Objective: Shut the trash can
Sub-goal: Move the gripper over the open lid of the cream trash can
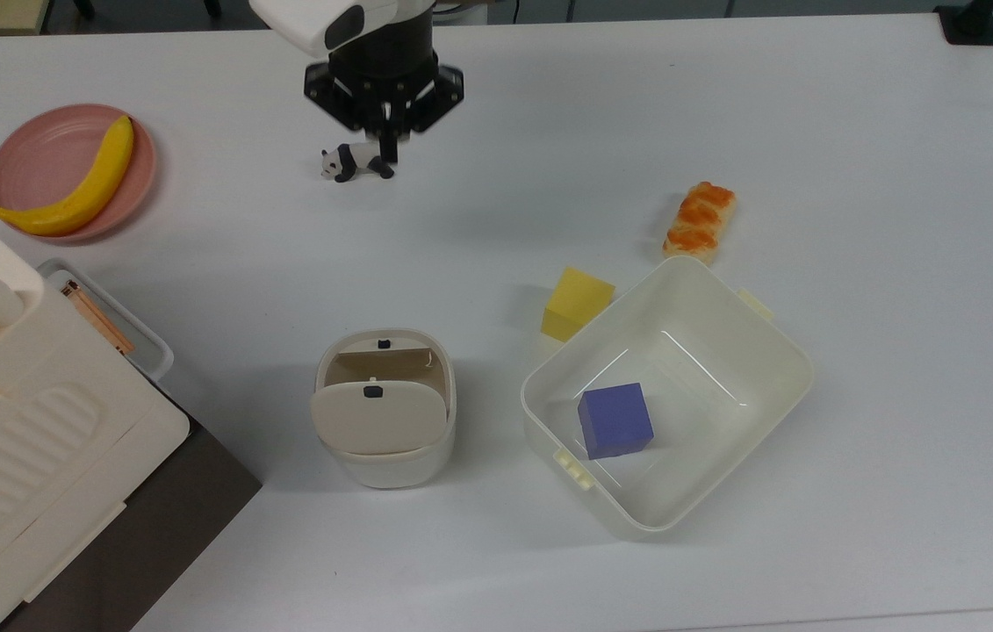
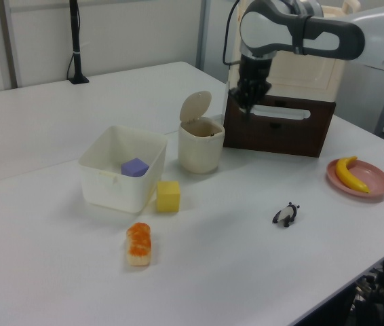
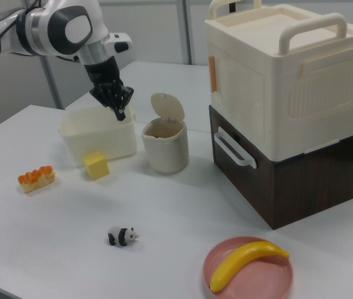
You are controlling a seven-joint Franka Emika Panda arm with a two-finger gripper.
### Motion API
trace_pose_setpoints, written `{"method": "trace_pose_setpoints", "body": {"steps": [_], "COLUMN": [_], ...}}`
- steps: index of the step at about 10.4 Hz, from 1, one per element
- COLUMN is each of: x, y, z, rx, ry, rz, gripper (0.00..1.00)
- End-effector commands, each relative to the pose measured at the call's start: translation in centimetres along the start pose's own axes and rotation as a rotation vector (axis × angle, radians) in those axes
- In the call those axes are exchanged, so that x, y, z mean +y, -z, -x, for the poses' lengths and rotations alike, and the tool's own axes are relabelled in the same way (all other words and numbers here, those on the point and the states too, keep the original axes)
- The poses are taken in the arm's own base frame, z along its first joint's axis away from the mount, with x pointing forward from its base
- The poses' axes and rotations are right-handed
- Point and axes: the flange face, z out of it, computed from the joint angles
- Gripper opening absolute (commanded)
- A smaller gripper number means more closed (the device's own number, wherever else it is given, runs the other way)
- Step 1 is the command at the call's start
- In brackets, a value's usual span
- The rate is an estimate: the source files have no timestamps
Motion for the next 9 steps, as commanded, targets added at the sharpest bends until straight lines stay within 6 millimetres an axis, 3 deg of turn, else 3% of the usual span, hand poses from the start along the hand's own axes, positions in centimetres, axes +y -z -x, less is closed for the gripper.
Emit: {"method": "trace_pose_setpoints", "body": {"steps": [1,7,9], "x": [0.3,0.5,-0.2], "y": [1.7,0.3,-1.5], "z": [-2.2,-7.9,-9.2], "rx": [0.180,0.563,0.659], "ry": [0.009,0.007,0.015], "rz": [0.003,0.014,0.010], "gripper": [0.00,0.00,0.00]}}
